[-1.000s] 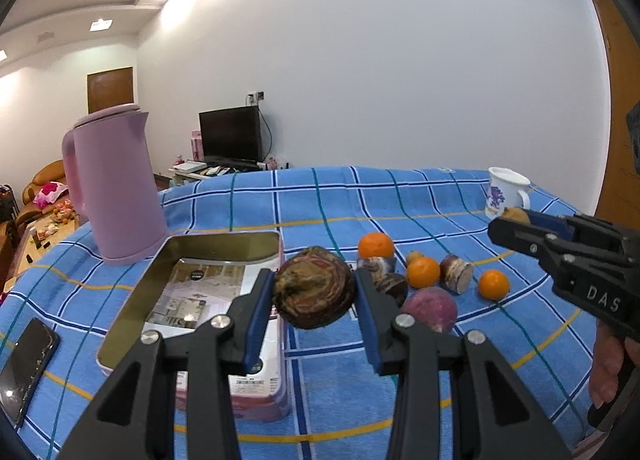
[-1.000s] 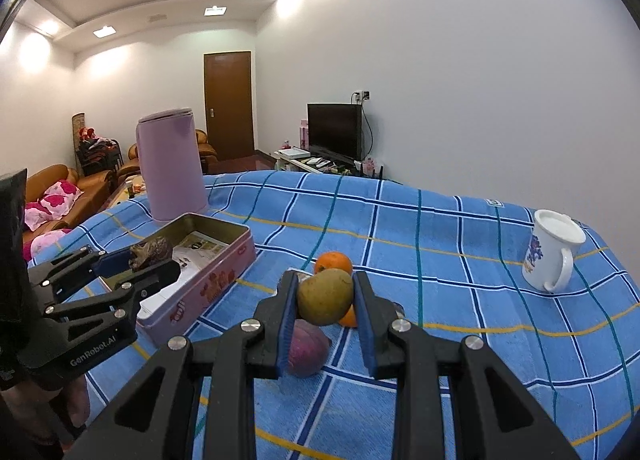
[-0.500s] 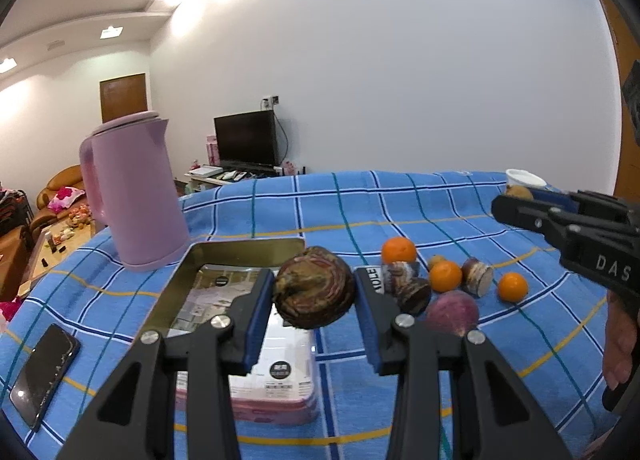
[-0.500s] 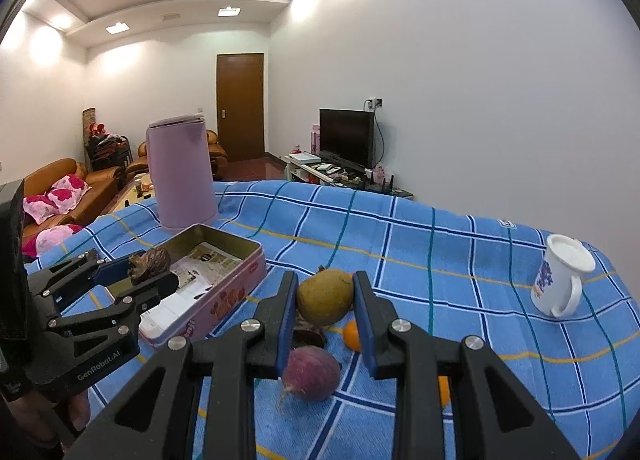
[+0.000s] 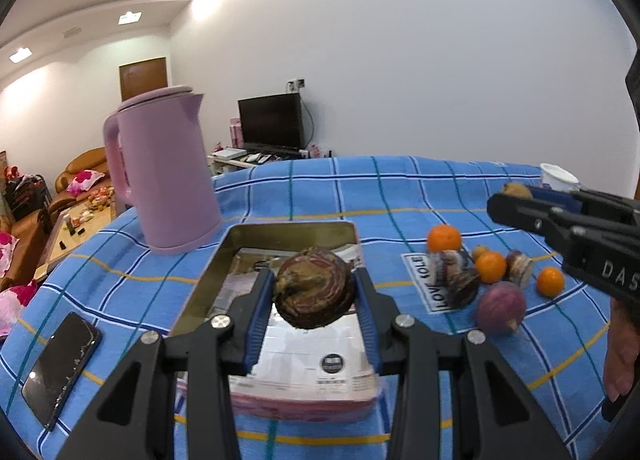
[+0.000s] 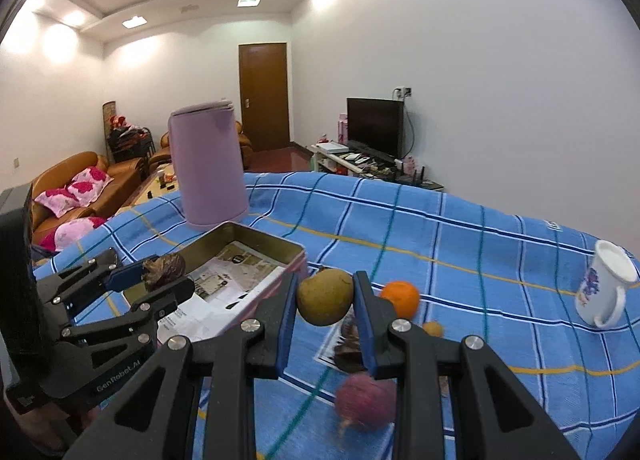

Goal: Organize fruits
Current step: 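Lift and carry the brown bulb and yellow fruit over the pink tin with both tools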

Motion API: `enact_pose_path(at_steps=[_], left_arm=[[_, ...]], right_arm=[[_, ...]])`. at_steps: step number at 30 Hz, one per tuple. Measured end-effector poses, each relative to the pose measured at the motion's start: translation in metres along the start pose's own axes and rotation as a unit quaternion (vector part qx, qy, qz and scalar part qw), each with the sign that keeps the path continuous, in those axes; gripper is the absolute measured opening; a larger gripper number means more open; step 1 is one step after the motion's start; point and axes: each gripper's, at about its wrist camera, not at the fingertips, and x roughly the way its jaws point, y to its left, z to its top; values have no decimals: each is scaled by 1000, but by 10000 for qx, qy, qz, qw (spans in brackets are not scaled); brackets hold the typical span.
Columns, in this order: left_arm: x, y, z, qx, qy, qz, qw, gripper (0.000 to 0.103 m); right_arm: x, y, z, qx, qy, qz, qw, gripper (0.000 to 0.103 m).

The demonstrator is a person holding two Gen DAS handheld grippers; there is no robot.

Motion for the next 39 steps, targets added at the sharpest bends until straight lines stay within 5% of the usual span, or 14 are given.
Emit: enact_pose_path(at_steps=[15,39], left_arm=[[21,49,2,-203,220,410,9987,41],[55,70,7,-143,607,557,9965,41]], right_arm=[[44,36,9,-311,250,259,9989,29],[106,73,2,-464,662,626,9948,29]])
